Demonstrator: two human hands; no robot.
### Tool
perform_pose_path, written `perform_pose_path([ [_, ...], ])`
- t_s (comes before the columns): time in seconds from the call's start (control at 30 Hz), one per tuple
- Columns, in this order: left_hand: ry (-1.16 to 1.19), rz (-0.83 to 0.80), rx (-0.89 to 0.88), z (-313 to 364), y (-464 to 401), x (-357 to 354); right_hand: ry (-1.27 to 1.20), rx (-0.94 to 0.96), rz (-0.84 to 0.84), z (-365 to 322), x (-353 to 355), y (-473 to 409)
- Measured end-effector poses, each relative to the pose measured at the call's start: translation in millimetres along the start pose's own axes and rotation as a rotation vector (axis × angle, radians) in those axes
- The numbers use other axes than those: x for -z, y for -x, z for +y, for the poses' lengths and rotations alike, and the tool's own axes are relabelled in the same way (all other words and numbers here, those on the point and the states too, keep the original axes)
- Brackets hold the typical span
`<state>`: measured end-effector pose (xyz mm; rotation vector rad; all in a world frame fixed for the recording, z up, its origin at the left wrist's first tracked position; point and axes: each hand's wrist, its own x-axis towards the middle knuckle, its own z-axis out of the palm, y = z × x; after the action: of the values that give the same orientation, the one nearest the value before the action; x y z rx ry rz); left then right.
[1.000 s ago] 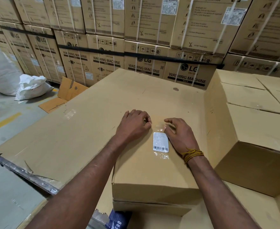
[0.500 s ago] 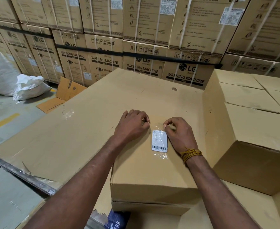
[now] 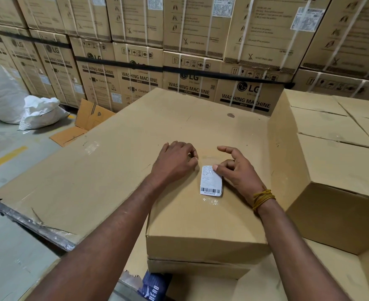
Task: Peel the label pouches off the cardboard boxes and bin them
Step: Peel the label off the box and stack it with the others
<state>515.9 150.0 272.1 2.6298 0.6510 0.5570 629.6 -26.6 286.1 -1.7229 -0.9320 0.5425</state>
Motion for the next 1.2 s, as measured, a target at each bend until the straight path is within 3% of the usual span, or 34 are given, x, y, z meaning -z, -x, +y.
perform_pose_path([
  [0.77, -0.012, -0.050, 0.019, 3.2, 2.6, 6.1, -0.255, -0.060, -0.029, -2.8, 2.9, -0.2],
  [1.0, 0.344, -0.096, 0.130, 27.3, 50.9, 28.8, -0.261, -0.048, -0.018, -3.3, 4.9, -0.4],
  [1.2, 0.140, -0.205, 0.070, 47.4, 84.2, 17.6, -0.278, -0.041, -0.033, -3.7, 5.0, 1.0],
])
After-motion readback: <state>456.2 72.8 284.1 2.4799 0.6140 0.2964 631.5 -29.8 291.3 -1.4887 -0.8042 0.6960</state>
